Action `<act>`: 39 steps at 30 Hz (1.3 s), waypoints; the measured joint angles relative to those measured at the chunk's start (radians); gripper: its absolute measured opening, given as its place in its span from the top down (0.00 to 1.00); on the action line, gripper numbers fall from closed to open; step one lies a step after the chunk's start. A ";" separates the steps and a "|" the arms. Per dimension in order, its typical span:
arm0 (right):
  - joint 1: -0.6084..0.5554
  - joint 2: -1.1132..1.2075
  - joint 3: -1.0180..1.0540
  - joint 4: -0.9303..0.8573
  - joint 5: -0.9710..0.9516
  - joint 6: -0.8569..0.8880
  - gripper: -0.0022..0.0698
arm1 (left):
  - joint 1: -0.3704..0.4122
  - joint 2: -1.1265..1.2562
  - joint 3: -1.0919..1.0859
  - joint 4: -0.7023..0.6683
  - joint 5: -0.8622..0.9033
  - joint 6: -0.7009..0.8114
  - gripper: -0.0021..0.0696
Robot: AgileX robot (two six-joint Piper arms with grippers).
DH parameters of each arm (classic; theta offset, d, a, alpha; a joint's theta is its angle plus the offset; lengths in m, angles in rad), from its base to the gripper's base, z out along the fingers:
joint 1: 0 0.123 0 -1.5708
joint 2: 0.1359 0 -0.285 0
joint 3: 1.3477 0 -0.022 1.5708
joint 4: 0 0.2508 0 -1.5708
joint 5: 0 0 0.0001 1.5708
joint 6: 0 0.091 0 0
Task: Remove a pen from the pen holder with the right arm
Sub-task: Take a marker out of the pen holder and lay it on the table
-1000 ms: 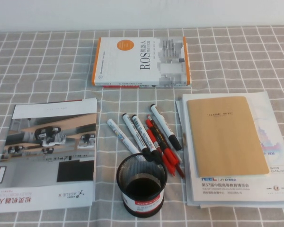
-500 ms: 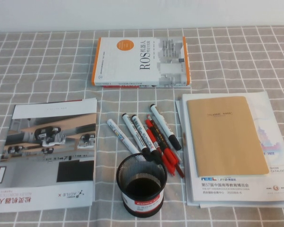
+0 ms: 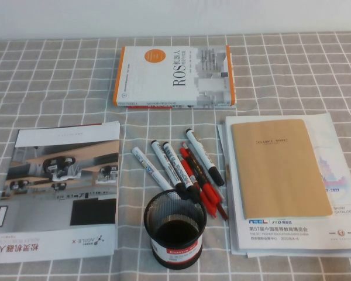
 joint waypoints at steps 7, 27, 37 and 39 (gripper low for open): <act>-0.002 0.000 0.000 -0.013 0.120 -0.004 0.99 | 0.000 0.000 0.000 0.000 0.000 0.000 0.98; -0.002 0.000 0.000 -0.013 0.128 -0.004 0.99 | 0.000 0.000 0.000 0.000 0.000 0.000 0.98; -0.004 0.000 0.000 -0.013 0.131 -0.004 0.99 | 0.000 0.000 0.000 0.000 0.000 0.000 0.98; -0.004 0.000 0.000 -0.013 0.131 -0.004 0.99 | 0.000 0.000 0.000 0.000 0.000 0.000 0.98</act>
